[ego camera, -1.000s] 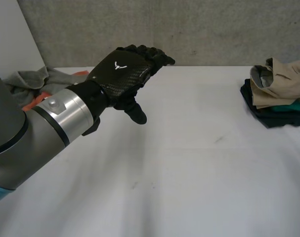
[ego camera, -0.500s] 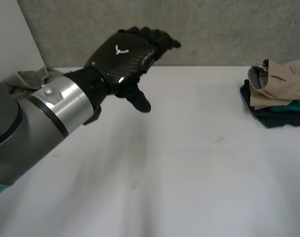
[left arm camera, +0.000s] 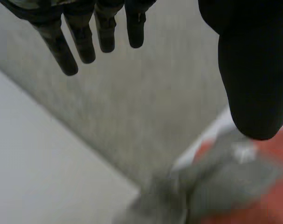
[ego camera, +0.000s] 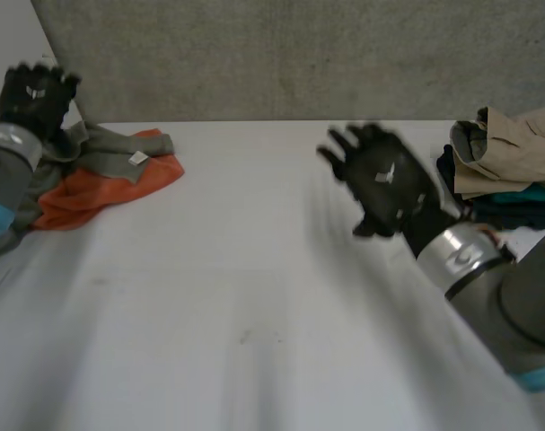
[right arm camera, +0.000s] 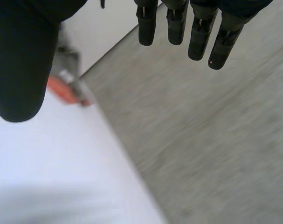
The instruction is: Fold the laundry.
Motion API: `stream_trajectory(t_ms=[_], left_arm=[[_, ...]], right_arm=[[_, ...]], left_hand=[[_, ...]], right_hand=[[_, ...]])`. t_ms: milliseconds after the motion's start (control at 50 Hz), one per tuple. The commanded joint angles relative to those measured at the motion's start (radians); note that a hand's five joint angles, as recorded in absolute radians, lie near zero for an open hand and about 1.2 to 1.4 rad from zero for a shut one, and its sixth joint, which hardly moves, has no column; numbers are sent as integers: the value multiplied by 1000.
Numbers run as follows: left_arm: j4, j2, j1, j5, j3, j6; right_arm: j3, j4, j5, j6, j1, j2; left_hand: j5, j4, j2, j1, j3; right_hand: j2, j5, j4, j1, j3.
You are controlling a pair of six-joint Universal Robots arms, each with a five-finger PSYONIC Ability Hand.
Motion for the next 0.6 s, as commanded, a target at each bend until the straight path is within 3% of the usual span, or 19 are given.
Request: stream_trajectory(t_ms=[20, 120, 200, 260, 280, 420, 500, 600], left_arm=[[-1, -306, 95, 30, 190, 198], [-1, -415, 143, 22, 274, 215], [-1, -469, 149, 16, 332, 215], [1, -467, 148, 15, 342, 213], [13, -463, 141, 12, 345, 218], [169, -363, 97, -94, 273, 204], [229, -260, 78, -94, 164, 144], [245, -101, 23, -75, 40, -14]], right_arm=[[21, 112, 68, -115, -9, 69], [35, 128, 105, -131, -11, 70], [52, 128, 108, -135, -9, 69], [52, 128, 108, -129, -11, 69], [52, 128, 108, -128, -14, 69], [61, 128, 108, -118, -32, 62], [70, 128, 108, -118, -34, 59], [70, 128, 109, -118, -49, 59]], left_hand=[[-17, 2, 2, 10, -5], [112, 130, 131, 139, 124], [511, 529, 529, 538, 522], [1126, 1145, 1145, 1153, 1138], [1174, 1193, 1193, 1201, 1186], [1175, 1193, 1194, 1202, 1187], [1175, 1193, 1194, 1202, 1187], [1175, 1193, 1194, 1202, 1187]], right_hand=[[-44, -67, -57, -25, -38], [-44, -67, -57, -25, -38], [-44, -67, -57, -25, -38], [-44, -67, -57, -25, -38], [-44, -67, -57, -25, -38], [-44, -67, -57, -25, -38], [-44, -67, -57, -25, -38], [-44, -67, -57, -25, -38]])
